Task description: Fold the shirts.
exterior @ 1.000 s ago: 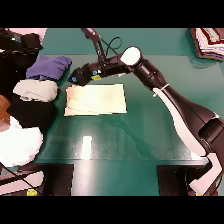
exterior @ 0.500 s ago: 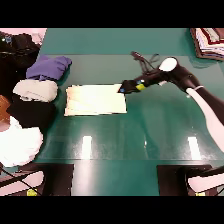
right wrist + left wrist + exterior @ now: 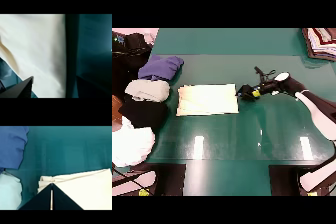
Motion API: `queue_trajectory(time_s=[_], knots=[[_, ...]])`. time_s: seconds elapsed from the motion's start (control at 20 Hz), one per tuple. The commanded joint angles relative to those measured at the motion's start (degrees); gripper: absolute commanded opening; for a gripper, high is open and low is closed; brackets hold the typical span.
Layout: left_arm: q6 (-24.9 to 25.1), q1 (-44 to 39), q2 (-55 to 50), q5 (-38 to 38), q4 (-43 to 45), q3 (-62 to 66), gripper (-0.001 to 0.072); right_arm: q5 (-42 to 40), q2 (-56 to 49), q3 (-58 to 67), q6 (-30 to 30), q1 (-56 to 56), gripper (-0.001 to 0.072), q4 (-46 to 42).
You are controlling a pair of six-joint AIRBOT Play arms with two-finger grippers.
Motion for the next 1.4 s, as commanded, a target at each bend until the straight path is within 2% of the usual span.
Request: queue_trajectory(time_s=[0.0,0.05,0.1,0.15,0.25,0.35,0.5,0.8,0.9,1.05,1.35], knots=[[0.0,0.0,0.0,-0.1,-0.4,0.0,0.0023,0.5,-6.6,7.6,-0.1,4.5,0.0566,2.0],[0.0,0.0,0.0,-0.1,-0.8,0.0,0.0023,0.8,-8.2,10.1,-0.1,5.7,0.0553,3.3],[0.0,0.0,0.0,-0.2,-1.8,0.0,0.0022,1.2,-9.5,12.3,-0.1,6.8,0.0508,4.0],[0.0,-0.3,0.0,-0.3,-3.0,0.0,0.0021,1.3,-10.5,14.3,-0.1,7.8,0.032,4.0],[0.0,-2.9,0.1,-0.4,-2.5,0.0,0.0021,0.5,-10.7,16.7,-0.2,8.8,0.0093,2.8],[0.0,-6.8,0.0,0.1,-2.4,0.0,0.0021,2.2,-10.4,19.7,-0.2,8.3,0.0019,0.5],[0.0,-13.0,0.0,1.3,-2.5,0.0,0.0021,3.4,-5.7,21.3,0.5,4.4,0.0012,-4.2],[0.0,-18.4,0.0,1.6,-2.6,0.0,0.0022,8.3,10.4,21.2,10.1,-13.9,0.0012,-28.7],[-0.2,-18.6,0.1,1.6,-2.6,0.0,0.0022,9.8,15.7,18.4,11.8,-22.3,0.0012,-33.7],[-0.5,-18.6,0.1,1.9,-2.6,0.0,0.0022,9.1,23.1,9.4,12.4,-36.3,0.0012,-34.9],[-1.8,-18.6,0.1,3.1,-2.6,0.0,0.0022,0.5,35.4,-11.0,17.1,-61.8,0.0012,-34.9]])
